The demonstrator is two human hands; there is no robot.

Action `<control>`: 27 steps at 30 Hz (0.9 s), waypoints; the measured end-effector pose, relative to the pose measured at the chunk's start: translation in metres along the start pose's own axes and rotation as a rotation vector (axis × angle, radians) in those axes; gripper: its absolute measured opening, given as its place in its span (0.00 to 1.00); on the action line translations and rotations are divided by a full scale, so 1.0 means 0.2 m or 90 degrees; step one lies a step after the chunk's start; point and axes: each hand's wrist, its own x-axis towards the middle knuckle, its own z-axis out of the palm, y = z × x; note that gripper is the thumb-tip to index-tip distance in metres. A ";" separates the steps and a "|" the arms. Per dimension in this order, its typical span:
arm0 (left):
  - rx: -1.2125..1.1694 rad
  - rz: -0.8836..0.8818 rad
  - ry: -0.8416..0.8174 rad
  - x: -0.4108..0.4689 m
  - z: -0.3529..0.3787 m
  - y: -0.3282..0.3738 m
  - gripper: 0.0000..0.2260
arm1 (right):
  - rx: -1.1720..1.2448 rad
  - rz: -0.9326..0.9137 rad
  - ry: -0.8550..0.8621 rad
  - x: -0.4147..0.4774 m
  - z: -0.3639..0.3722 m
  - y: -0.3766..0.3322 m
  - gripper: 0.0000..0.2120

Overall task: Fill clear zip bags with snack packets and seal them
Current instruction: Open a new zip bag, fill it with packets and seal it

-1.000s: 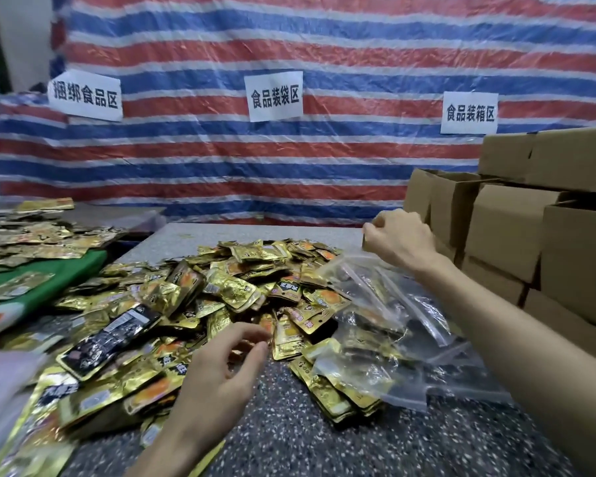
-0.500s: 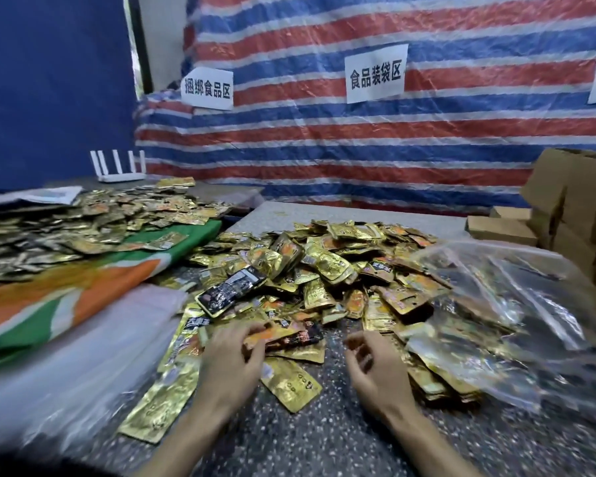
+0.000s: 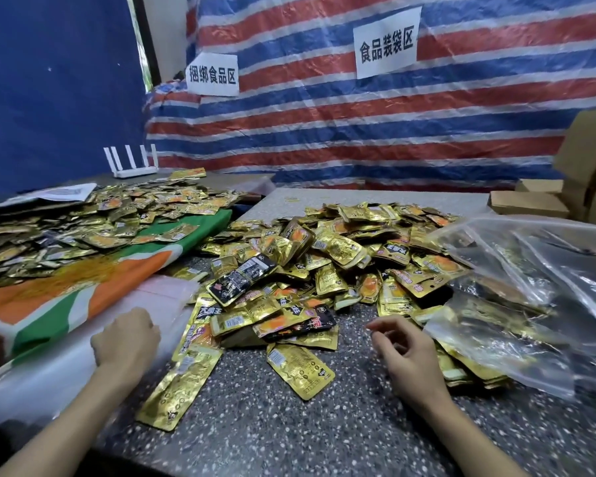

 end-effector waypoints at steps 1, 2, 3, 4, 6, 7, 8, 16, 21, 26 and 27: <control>-0.034 -0.006 0.000 0.00 -0.01 -0.01 0.16 | 0.010 0.002 0.002 0.00 0.00 -0.01 0.10; -0.070 -0.012 -0.008 0.01 -0.02 -0.03 0.19 | 0.020 0.004 0.002 0.00 0.00 -0.01 0.10; -0.100 -0.018 -0.016 0.02 -0.04 -0.04 0.20 | 0.028 0.007 0.001 0.00 0.00 -0.01 0.10; -0.118 -0.024 -0.017 0.05 -0.05 -0.04 0.20 | 0.033 0.007 0.001 0.00 0.00 -0.02 0.10; -0.119 -0.032 -0.007 0.07 -0.07 -0.04 0.19 | 0.035 0.005 0.006 0.01 0.00 -0.02 0.09; -0.111 -0.035 -0.004 0.07 -0.08 -0.03 0.16 | 0.036 0.003 0.011 0.01 -0.01 -0.02 0.09; -0.102 -0.036 -0.007 0.06 -0.07 -0.02 0.13 | 0.036 0.000 0.014 0.01 -0.01 -0.02 0.10; -0.220 0.013 -0.022 0.09 -0.08 -0.01 0.20 | 0.036 -0.007 0.017 0.02 -0.02 0.00 0.16; -0.190 0.122 0.111 0.07 -0.13 0.03 0.18 | 0.043 -0.009 0.019 0.02 -0.02 -0.01 0.16; -0.177 0.158 0.176 0.02 -0.16 0.12 0.03 | 0.049 -0.008 0.018 0.01 -0.02 -0.03 0.17; -0.180 0.153 0.149 0.02 -0.16 0.14 0.03 | 0.049 -0.007 0.018 0.01 -0.02 -0.03 0.17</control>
